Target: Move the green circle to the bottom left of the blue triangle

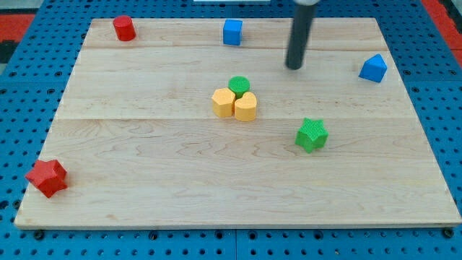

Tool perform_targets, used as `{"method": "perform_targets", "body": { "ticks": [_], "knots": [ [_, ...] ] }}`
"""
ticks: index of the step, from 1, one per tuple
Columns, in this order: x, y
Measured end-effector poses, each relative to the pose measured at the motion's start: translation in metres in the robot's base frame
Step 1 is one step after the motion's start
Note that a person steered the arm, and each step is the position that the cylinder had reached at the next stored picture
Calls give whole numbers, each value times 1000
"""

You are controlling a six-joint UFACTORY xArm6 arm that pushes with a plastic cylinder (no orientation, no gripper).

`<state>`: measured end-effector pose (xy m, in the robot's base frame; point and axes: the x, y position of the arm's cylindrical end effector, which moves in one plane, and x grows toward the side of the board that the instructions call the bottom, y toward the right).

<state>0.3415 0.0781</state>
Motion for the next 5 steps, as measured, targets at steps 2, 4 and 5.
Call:
{"method": "perform_targets", "body": {
  "ticks": [2, 4, 5],
  "knots": [
    [28, -96],
    [59, -164],
    [69, -111]
  ]
}}
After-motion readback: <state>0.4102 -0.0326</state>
